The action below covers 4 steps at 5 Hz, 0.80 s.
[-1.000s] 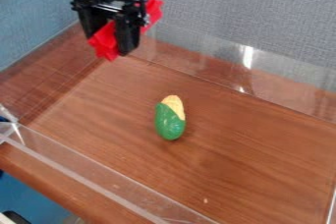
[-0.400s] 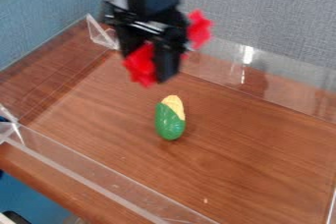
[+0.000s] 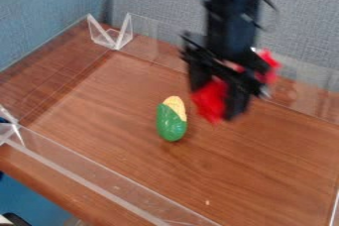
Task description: Put the red object to the right side of the table
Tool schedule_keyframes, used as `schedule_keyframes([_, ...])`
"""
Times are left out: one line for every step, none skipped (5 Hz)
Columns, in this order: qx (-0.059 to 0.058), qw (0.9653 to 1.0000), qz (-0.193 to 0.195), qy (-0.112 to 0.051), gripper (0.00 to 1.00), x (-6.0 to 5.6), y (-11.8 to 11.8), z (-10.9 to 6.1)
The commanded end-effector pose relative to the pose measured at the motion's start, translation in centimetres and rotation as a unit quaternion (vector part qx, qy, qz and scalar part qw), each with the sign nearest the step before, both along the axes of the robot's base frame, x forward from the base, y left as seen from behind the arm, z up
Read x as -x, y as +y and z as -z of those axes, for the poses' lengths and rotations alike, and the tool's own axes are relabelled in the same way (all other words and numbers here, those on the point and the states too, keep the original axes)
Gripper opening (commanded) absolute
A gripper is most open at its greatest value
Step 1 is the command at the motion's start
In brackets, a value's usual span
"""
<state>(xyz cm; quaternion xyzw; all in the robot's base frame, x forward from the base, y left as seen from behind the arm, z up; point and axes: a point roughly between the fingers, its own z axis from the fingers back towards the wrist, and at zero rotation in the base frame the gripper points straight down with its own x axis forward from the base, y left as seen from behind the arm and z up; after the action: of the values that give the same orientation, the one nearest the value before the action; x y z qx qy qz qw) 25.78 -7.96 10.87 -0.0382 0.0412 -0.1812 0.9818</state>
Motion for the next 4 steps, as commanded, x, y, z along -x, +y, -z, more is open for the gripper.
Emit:
schedule_keyframes([0.004, 0.9995, 0.020, -0.024, 0.00, -0.6, -2.8, -0.5])
schedule_keyframes([0.004, 0.9994, 0.032, -0.008, 0.00, 0.2, -3.3, 1.3])
schedule_keyframes([0.001, 0.9996, 0.027, 0.006, 0.00, 0.0, -2.7, 2.6])
schedule_keyframes([-0.002, 0.9996, 0.020, 0.020, 0.00, -0.2, -1.9, 3.6])
